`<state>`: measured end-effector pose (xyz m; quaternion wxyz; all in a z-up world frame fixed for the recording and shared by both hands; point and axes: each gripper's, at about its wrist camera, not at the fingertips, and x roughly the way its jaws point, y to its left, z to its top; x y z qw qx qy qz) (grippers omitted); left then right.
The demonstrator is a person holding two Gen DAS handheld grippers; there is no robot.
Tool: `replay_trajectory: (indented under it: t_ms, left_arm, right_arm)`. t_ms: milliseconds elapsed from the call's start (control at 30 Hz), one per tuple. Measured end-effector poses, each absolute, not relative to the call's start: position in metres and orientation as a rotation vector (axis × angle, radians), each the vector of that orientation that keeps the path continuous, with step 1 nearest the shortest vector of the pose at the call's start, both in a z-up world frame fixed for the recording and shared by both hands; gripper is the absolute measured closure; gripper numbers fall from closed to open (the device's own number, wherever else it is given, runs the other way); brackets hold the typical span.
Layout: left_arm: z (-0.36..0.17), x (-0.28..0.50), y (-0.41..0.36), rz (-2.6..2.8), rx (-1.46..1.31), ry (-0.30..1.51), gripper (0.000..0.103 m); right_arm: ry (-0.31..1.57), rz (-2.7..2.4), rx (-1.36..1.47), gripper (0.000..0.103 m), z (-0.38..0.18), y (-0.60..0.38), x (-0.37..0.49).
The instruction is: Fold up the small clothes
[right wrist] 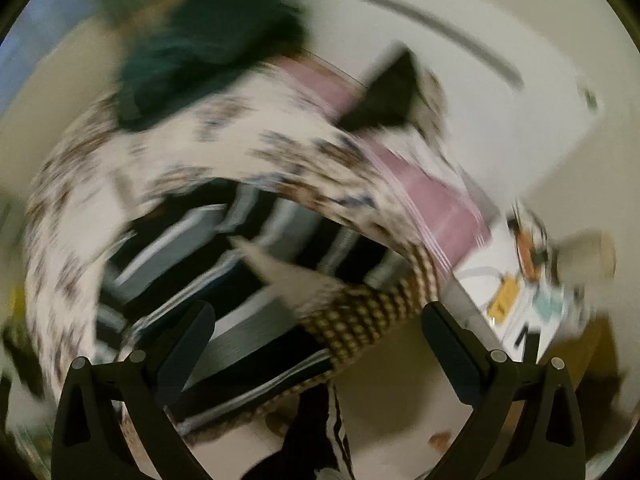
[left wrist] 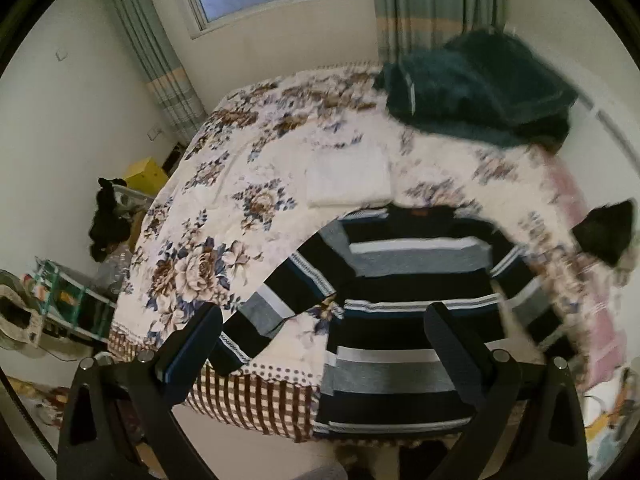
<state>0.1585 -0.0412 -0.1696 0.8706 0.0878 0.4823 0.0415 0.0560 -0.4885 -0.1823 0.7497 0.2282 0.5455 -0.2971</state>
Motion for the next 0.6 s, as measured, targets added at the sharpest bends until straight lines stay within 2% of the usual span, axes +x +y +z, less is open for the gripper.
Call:
replay_trajectory:
  t_ms: [267,367,467,533,567,600]
  left_arm:
    - [-0.313,0.216,-0.076,0.188,0.301,1.194,0.000]
    - [-0.370,0.231,-0.092,0.193,0.312,1.256,0.000]
    - [-0.424,0.246,-0.108,0.191,0.321,1.305,0.000]
    - [-0.457,0.256,-0.121,0.179,0.331,1.338,0.000]
    - [-0.467,0.260,-0.127,0.171,0.335,1.345,0.000]
    - [-0.477,0.263,-0.133,0.157,0.335,1.348,0.000]
  right_arm:
    - [1.394,-0.814,0.828,0.001,-0.450,-0.679,0.044]
    - [1.447,-0.879,0.948,0.002,-0.526,-0.699,0.030]
    - [1.400,-0.892,1.143,0.004,-0.590,-0.708,0.019]
    - [1.326,-0.851,1.250,0.030,-0.617,-0.702,0.018]
    - [1.318,-0.838,1.264,0.057,-0.624,-0.699,0.020]
    - [1.318,-0.835,1.244,0.078,-0.628,-0.693,0.024]
